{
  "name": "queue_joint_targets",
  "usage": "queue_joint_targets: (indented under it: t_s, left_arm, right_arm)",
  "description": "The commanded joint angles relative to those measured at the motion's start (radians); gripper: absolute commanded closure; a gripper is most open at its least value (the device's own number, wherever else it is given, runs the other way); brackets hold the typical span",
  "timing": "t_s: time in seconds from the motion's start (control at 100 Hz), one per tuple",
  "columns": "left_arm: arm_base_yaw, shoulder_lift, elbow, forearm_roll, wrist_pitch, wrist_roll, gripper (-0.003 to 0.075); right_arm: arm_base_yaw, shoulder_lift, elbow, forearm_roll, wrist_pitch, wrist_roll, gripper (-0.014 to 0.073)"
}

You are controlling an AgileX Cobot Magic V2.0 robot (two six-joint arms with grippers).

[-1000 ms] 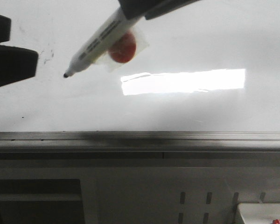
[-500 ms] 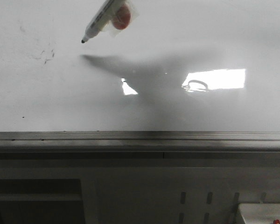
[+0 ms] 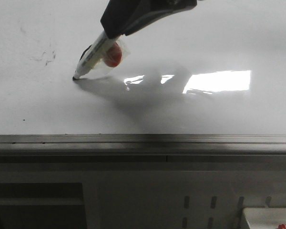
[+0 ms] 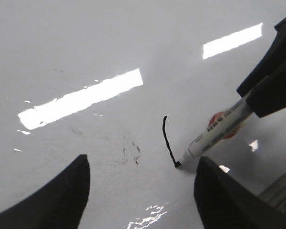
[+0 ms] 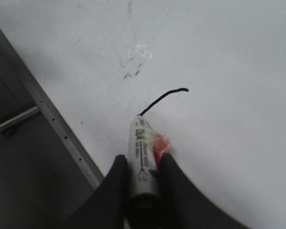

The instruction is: Write number 4 on whiteboard

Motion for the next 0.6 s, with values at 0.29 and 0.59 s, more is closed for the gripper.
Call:
queue_joint_targets:
  t_s: [0.29,0.59]
  left_arm:
    - [0.003,0.001,-0.027,-0.01,-0.074,-0.01,0.0293]
    - [0.003,0.001,-0.027,-0.01,-0.074,-0.01,0.0293]
  right_arm:
    - [-0.131,-0.14,0.046,-0.015,0.093,0.002,0.0658]
    - [-0.061,-0.215,-0.012,-0.009,0.097,0.002,0.0658]
